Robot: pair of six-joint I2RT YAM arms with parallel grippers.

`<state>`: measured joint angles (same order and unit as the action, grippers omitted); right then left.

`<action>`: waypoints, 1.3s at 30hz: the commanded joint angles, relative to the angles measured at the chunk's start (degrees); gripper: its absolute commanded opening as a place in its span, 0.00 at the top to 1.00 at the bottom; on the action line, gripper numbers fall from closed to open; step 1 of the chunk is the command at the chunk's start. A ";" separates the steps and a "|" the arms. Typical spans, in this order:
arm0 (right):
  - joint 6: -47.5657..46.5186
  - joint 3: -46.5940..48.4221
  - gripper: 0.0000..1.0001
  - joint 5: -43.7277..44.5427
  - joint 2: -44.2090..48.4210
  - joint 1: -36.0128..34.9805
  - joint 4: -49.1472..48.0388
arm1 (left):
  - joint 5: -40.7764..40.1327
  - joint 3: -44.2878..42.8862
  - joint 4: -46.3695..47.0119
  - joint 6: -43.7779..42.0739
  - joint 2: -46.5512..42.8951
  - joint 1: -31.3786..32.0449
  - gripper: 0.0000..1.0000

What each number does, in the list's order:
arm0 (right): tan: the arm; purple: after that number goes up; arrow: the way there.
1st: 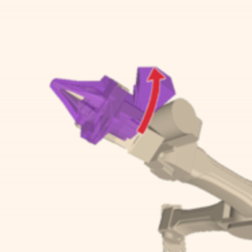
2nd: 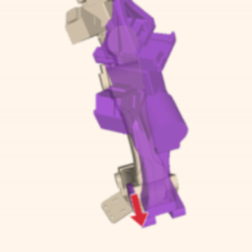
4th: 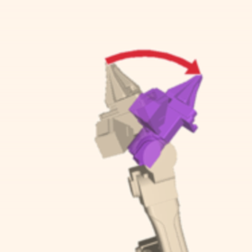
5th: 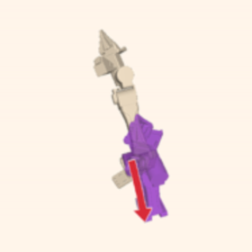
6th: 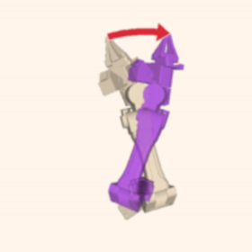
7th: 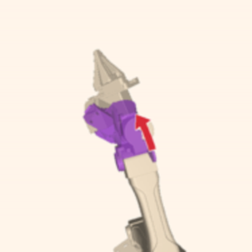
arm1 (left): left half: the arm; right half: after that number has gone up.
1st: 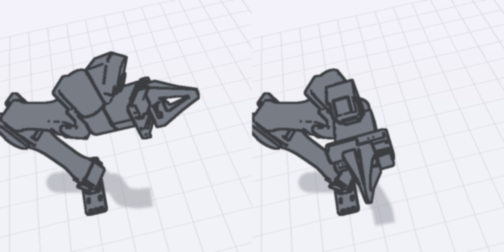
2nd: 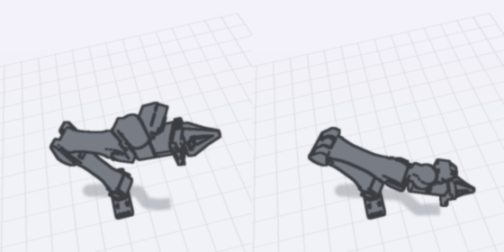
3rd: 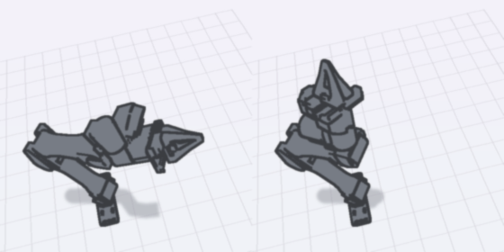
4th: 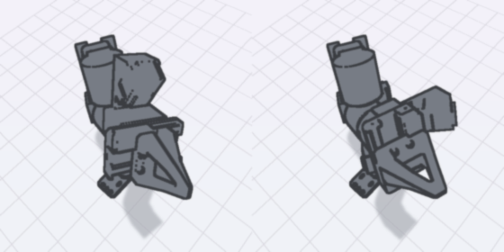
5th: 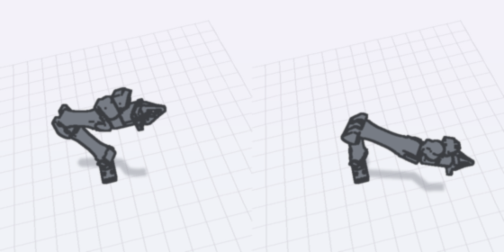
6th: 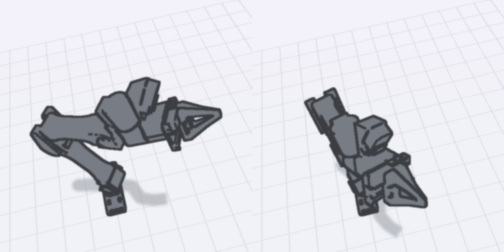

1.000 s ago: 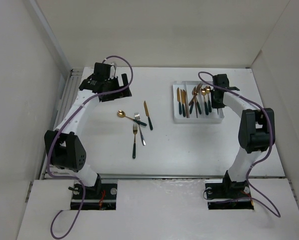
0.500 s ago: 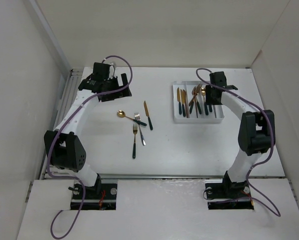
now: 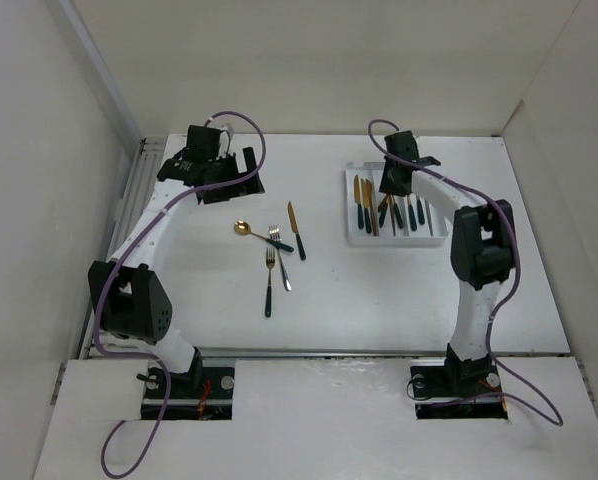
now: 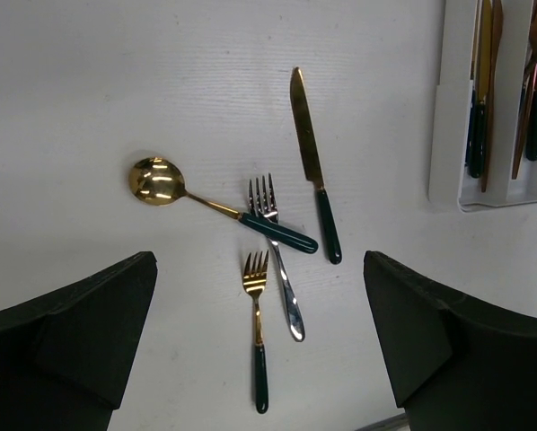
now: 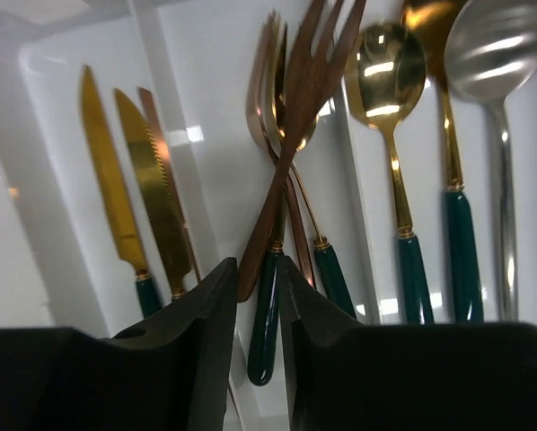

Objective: Sort the eating utensils into containers

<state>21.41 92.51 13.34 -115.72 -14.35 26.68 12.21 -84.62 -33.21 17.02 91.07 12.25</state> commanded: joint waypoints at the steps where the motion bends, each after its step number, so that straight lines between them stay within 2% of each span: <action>1: 5.57 4.16 0.69 4.23 -1.96 -1.03 3.99 | 0.19 1.12 0.60 -0.05 -3.09 -0.39 0.00; 4: 6.36 5.75 0.65 5.03 -3.80 -1.03 5.31 | 0.19 1.12 0.60 -0.05 -3.09 -0.39 0.00; 14: 6.36 8.65 0.65 4.50 -10.04 -1.03 3.65 | 0.19 1.12 0.60 -0.58 -2.56 -0.39 0.00; 22: 6.36 10.41 0.75 7.31 -11.28 -1.03 3.65 | -0.34 1.65 0.60 -0.58 -2.56 -0.91 0.00; 27: 4.61 10.41 0.94 6.78 -11.28 -1.03 3.65 | -0.34 1.65 0.60 -0.58 -2.56 -1.44 0.00; 30: 3.03 9.27 0.99 8.80 -9.70 -2.26 3.65 | 0.19 2.17 0.60 -0.58 -2.56 -1.44 0.00; 35: 0.65 7.42 0.99 12.14 -5.14 -4.11 3.12 | 0.80 2.18 1.13 -0.58 -2.56 -1.44 0.00; 39: -0.57 5.14 0.99 11.36 -3.19 -4.64 3.64 | 1.32 2.18 1.13 -0.58 -2.56 -1.44 0.00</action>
<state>22.76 98.15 23.11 -123.76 -18.31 31.31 12.32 -82.85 -32.93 16.99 90.98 11.14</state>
